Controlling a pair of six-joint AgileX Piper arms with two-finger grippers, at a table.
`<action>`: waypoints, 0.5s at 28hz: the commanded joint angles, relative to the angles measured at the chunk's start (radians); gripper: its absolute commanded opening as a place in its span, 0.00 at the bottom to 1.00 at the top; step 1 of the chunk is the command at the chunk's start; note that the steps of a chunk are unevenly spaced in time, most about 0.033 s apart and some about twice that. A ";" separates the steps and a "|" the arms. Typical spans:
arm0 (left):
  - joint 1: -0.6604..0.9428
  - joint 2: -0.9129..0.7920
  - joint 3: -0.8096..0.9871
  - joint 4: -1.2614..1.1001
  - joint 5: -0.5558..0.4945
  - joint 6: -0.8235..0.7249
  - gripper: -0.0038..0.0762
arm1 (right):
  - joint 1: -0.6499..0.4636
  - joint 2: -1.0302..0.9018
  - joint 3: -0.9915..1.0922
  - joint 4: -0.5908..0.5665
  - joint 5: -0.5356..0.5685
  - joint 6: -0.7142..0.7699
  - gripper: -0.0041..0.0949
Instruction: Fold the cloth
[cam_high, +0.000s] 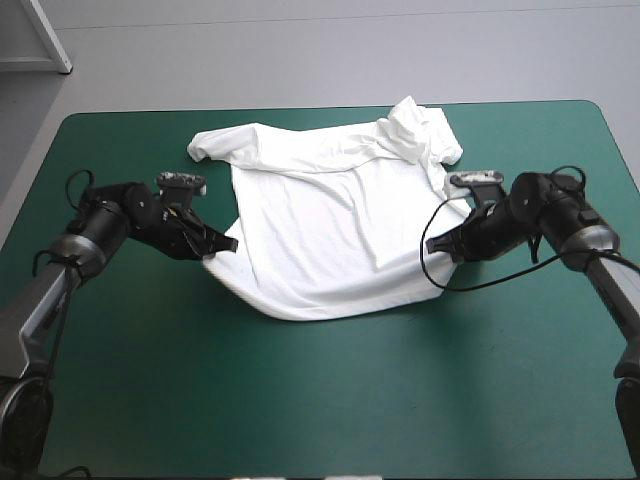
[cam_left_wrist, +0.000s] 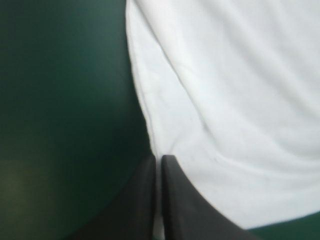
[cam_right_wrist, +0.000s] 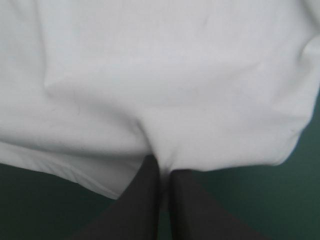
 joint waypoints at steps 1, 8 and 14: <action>-0.004 -0.109 -0.152 0.072 0.045 -0.068 0.04 | -0.001 -0.061 -0.187 -0.045 0.080 0.038 0.03; -0.004 -0.134 -0.562 0.225 0.241 -0.115 0.04 | -0.001 -0.063 -0.611 -0.064 0.203 0.091 0.03; -0.004 -0.133 -0.948 0.313 0.290 -0.149 0.04 | -0.001 -0.061 -0.992 -0.090 0.208 0.135 0.03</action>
